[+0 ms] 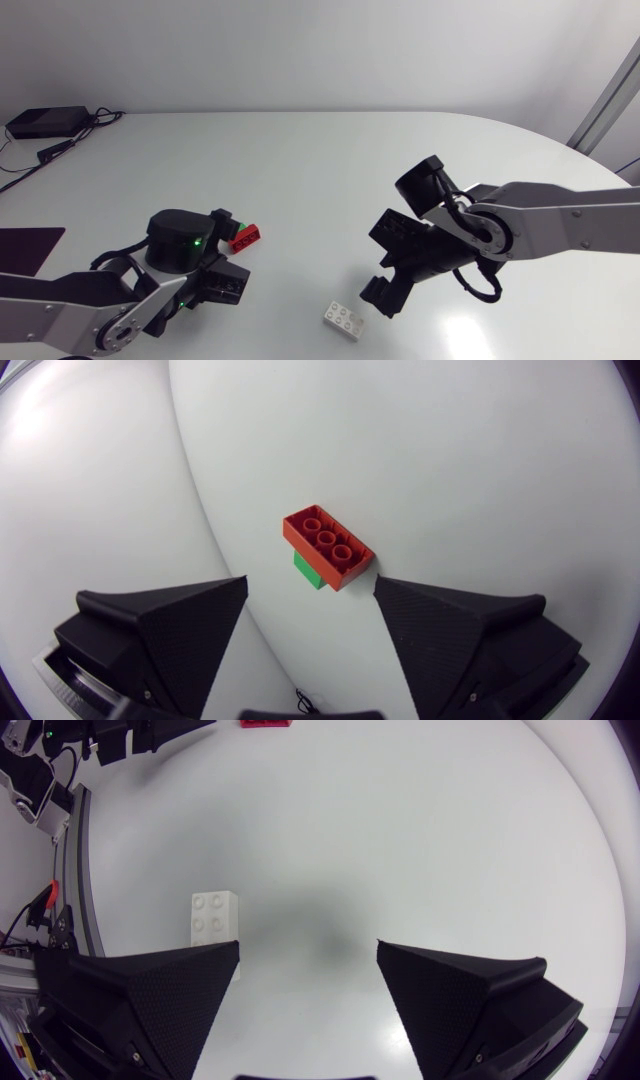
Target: Separate the duplo bricks
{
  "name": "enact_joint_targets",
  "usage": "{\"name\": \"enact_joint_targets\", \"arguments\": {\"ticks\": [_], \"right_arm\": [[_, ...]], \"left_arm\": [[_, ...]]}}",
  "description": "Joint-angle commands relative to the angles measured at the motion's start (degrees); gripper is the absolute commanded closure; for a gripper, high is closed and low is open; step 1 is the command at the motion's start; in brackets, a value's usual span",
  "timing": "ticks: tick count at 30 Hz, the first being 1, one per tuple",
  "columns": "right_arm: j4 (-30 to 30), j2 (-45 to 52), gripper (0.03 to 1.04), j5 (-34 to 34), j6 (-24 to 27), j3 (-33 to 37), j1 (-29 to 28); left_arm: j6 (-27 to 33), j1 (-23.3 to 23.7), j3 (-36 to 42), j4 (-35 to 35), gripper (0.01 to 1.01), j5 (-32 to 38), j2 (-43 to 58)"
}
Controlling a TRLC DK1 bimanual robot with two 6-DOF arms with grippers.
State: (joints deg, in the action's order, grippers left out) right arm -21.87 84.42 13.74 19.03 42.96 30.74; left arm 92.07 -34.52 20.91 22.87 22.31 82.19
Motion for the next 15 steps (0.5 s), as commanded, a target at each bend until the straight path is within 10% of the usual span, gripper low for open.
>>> {"name": "enact_joint_targets", "arguments": {"ticks": [1, 6, 11, 15], "right_arm": [[0.51, 0.22, 0.07, 0.41, -0.66, -0.95, -0.07], [0.77, 0.22, 0.07, 0.41, -0.66, -1.04, -0.07], [1.04, -0.14, 0.07, 0.41, -0.66, -1.65, -0.24], [1.39, -0.22, 0.07, 0.59, -0.31, -2.35, -0.6]], "left_arm": [[0.48, 0.16, 0.98, -1.96, 0.057, -0.77, -2.74], [-5.32, 1.83, 5.55, -8.63, 0.057, -2.35, -3.27], [-32.66, 11.06, 30.16, -42.65, 0.066, -17.03, 2.36], [-43.21, 14.04, 36.75, -49.86, 0.103, -22.92, 7.37]]}}
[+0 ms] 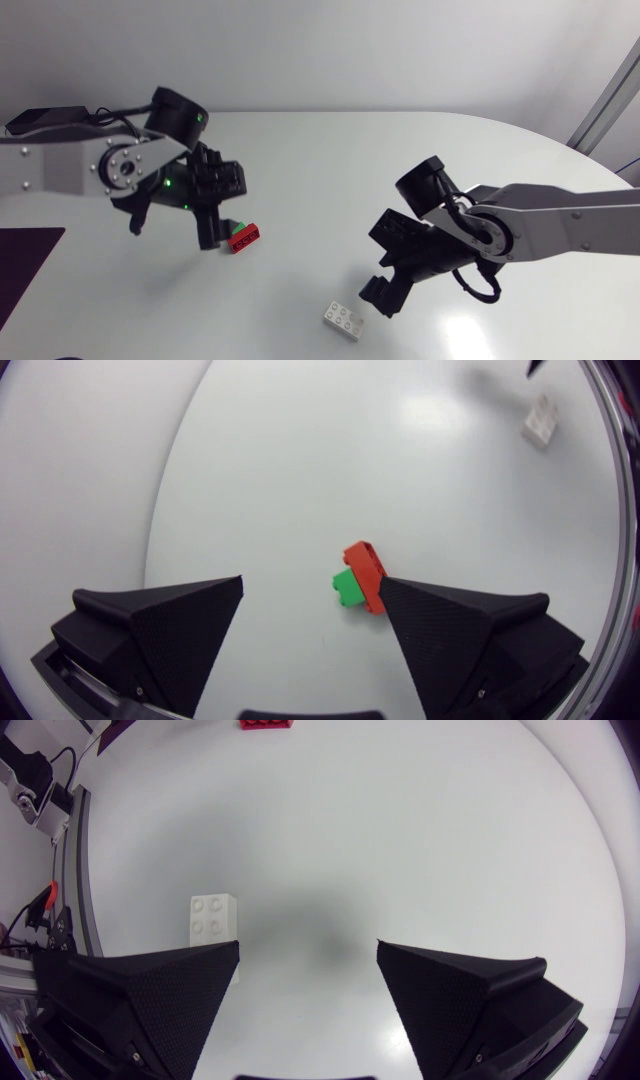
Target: Separate the duplo bricks
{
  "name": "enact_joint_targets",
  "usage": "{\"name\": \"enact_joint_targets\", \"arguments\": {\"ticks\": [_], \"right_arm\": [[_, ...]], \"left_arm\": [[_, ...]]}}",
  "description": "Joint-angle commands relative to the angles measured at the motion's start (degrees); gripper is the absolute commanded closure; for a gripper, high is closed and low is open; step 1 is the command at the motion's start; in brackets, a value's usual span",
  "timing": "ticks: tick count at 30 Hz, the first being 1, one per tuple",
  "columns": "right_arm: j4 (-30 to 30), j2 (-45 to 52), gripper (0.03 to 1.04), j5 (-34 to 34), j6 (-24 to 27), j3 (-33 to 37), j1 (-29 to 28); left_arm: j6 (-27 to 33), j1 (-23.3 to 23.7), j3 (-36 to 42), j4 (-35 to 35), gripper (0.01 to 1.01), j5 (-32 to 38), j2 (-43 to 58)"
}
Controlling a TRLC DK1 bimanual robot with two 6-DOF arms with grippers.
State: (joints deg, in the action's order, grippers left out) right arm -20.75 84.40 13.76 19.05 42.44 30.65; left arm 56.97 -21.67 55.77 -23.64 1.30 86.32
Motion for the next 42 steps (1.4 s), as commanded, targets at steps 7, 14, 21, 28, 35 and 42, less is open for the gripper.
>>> {"name": "enact_joint_targets", "arguments": {"ticks": [7, 14, 21, 28, 35, 42], "right_arm": [[0.8, -0.11, 0.07, 0.83, -0.42, -1.92, -0.77], [0.89, -0.29, 0.07, 1.18, -0.15, -2.36, -0.95], [0.89, -0.38, 0.07, 1.27, -0.06, -2.53, -1.12], [0.89, -0.82, 0.07, 1.36, 0.02, -2.97, -1.21], [0.98, -0.99, 0.07, 1.36, 0.02, -3.24, -1.3], [0.98, -1.26, 0.07, 1.36, 0.11, -3.68, -1.47]], "left_arm": [[-18.03, 4.01, 10.15, -13.28, 0.164, -7.19, 14.75], [-19.62, 5.76, 12.0, -15.21, 0.179, -9.21, 20.02], [-19.62, 6.29, 13.84, -15.21, 0.179, -9.65, 22.92], [-19.0, 6.82, 14.72, -15.21, 0.208, -10.0, 25.65], [-19.27, 6.55, 13.93, -13.8, 0.754, -10.44, 25.74], [-17.77, 3.39, 7.51, -5.28, 0.762, -2.09, 14.93]]}}
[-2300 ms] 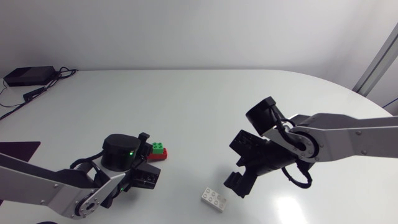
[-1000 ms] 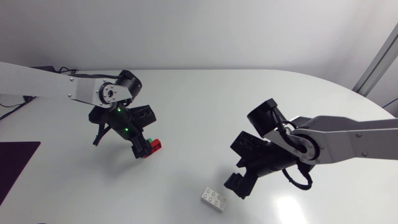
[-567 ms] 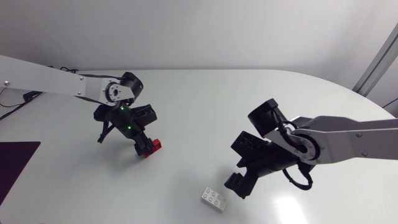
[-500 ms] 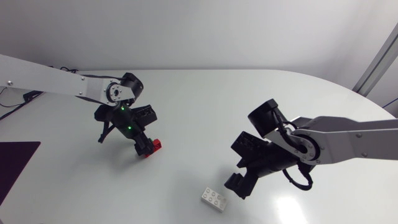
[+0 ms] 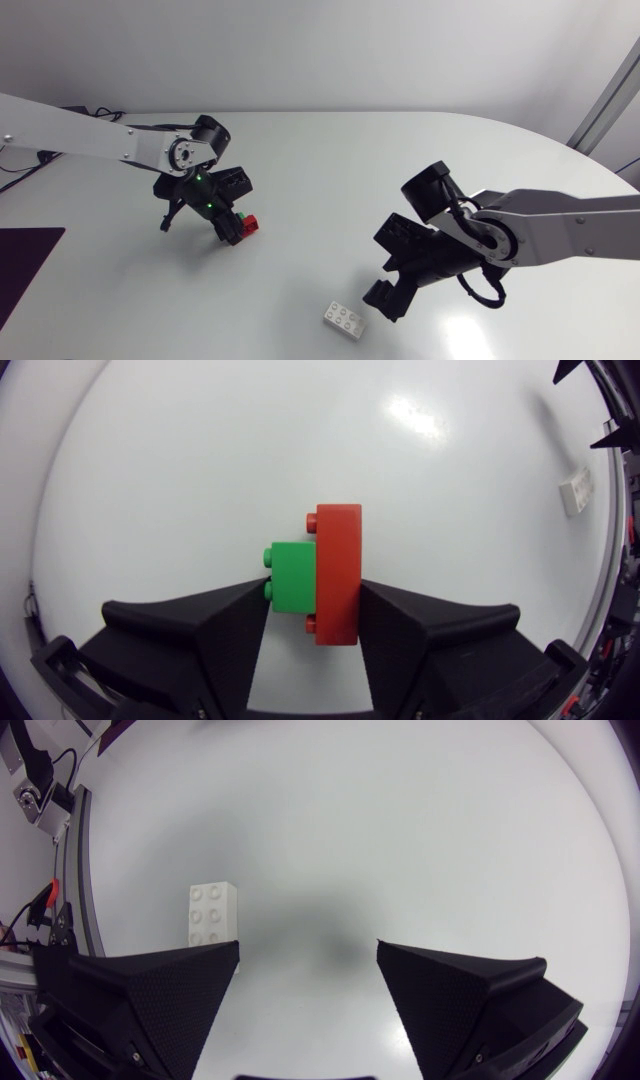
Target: Separate the duplo bricks
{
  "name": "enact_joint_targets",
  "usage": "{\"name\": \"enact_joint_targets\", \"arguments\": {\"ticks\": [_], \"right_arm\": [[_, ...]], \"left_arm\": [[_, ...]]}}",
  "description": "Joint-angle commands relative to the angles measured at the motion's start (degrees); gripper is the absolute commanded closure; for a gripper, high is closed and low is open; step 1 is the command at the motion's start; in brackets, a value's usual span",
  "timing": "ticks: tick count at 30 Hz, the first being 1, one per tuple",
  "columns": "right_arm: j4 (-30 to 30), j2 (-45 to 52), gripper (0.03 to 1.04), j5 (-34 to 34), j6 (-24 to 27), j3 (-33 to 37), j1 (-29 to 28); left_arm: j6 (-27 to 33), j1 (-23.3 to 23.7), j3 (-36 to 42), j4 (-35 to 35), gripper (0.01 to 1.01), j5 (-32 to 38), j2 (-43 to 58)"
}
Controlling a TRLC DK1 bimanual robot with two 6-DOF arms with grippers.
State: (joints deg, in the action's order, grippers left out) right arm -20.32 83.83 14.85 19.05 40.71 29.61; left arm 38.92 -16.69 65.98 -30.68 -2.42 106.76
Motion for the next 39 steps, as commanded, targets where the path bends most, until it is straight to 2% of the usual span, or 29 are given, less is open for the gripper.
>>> {"name": "enact_joint_targets", "arguments": {"ticks": [1, 3, 5, 7, 11, 14, 19, 27, 39], "right_arm": [[0.54, -0.69, 0.07, 0.27, 0.11, -2.04, -0.43], [0.54, -0.69, 0.07, 0.27, 0.11, -1.95, -0.43], [0.54, -0.6, 0.07, 0.27, 0.2, -1.77, -0.34], [0.54, -0.6, 0.07, 0.27, 0.11, -1.6, -0.34], [0.63, -0.6, 0.07, 0.27, -0.15, -1.6, -0.07], [0.72, -0.69, 0.07, 0.27, -0.06, -2.04, -0.34], [1.07, -1.13, 0.07, 0.27, 0.11, -2.92, -0.6], [0.63, -1.92, 0.07, 0.27, 0.11, -2.92, -0.69], [0.89, -2.01, 0.07, 0.27, 0.02, -3.44, -0.69]], "left_arm": [[1.43, -3.0, -4.63, 4.31, 0.762, 5.49, -8.15], [5.91, -7.13, -10.34, 11.78, 0.761, 14.28, -13.24], [14.87, -11.79, -18.69, 25.05, 0.761, 23.42, -17.29], [22.26, -15.48, -24.93, 36.21, 0.761, 29.05, -19.05], [32.63, -19.35, -31.87, 46.85, 0.759, 34.58, -16.85], [36.58, -20.84, -34.33, 49.13, 0.759, 35.29, -16.06], [39.57, -22.42, -36.0, 49.48, 0.757, 36.43, -14.39], [39.48, -23.3, -38.2, 52.03, 0.751, 36.69, -10.96], [39.04, -22.86, -39.96, 69.7, 0.743, 38.1, -2.61]]}}
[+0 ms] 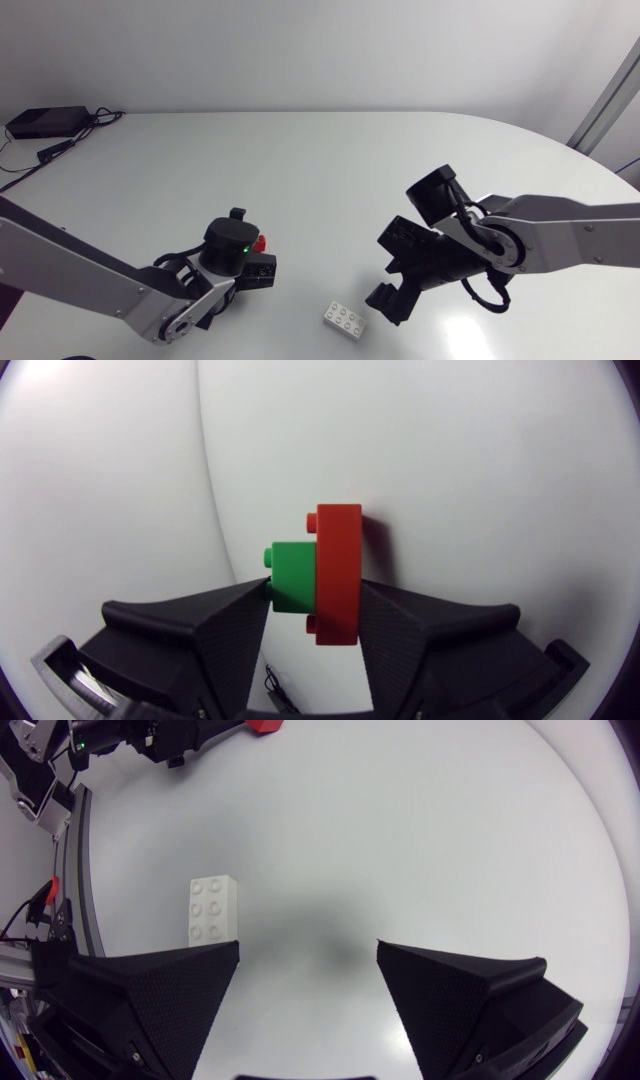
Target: Separate the duplo bricks
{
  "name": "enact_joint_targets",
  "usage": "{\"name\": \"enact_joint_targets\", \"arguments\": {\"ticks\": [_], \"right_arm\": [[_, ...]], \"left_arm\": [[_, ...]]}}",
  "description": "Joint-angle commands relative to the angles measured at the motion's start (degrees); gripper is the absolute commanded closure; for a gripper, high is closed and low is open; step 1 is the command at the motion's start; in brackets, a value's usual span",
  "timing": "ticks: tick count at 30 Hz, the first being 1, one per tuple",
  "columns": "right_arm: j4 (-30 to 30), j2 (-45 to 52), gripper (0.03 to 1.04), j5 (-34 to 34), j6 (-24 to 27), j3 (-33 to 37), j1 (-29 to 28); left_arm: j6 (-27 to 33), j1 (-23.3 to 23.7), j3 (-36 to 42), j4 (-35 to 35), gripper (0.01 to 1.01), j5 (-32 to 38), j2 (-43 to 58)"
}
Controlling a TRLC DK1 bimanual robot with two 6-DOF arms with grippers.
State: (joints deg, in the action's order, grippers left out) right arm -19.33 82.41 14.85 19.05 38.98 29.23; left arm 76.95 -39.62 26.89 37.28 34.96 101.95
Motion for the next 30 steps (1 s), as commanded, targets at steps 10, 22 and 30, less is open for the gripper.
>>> {"name": "enact_joint_targets", "arguments": {"ticks": [10, 22, 30], "right_arm": [[-0.09, -1.38, 0.07, 0.27, 0.11, -2.33, -0.58], [0.26, -1.11, 0.07, 0.27, 0.02, -2.16, -0.49], [0.35, -1.29, 0.07, 0.27, 0.02, -2.77, -0.58]], "left_arm": [[0.92, -1.69, -2.81, 4.91, 0.516, 2.13, 4.92], [0.92, -2.66, -6.06, 4.73, 0.11, 2.13, 2.2], [1.45, -1.78, -6.77, -0.63, 0.056, 1.43, -9.67]]}}
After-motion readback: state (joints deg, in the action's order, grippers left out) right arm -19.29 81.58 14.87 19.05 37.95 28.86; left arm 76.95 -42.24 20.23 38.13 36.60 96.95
